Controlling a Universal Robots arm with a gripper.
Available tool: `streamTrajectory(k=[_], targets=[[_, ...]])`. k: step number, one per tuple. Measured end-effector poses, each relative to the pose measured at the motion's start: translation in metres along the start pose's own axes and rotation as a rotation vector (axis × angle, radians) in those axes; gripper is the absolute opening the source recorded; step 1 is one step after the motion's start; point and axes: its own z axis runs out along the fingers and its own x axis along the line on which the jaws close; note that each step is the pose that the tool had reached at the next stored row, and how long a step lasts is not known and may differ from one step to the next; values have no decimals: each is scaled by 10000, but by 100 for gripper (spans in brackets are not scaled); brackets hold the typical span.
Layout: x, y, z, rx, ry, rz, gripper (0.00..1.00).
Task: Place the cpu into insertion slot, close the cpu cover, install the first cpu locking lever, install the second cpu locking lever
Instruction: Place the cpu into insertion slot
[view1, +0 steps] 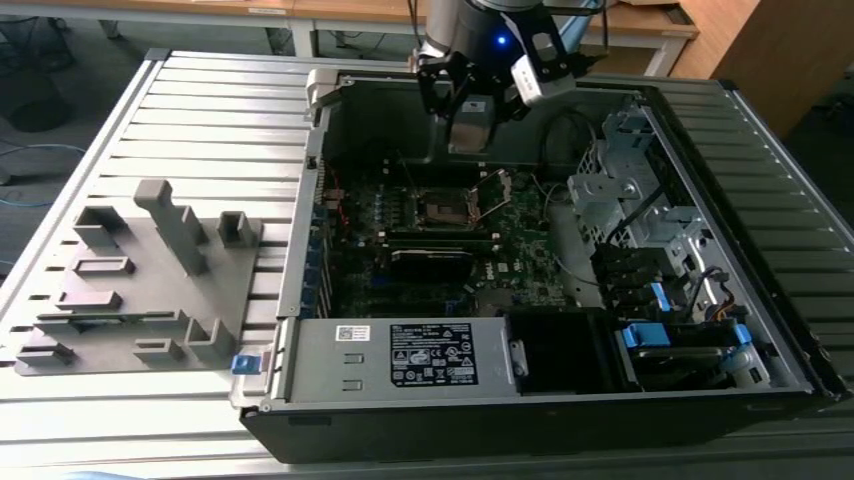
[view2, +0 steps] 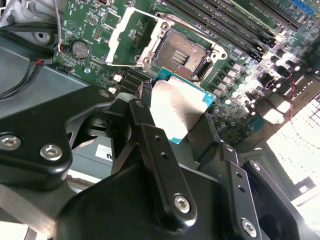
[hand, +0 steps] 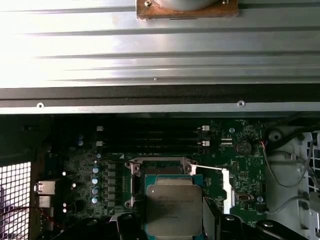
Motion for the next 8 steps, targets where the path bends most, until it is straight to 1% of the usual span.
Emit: streamTrajectory(k=[3,8], targets=[[1,-2,25,1,0,0,54],[1,-3,27,1,0,0,54]])
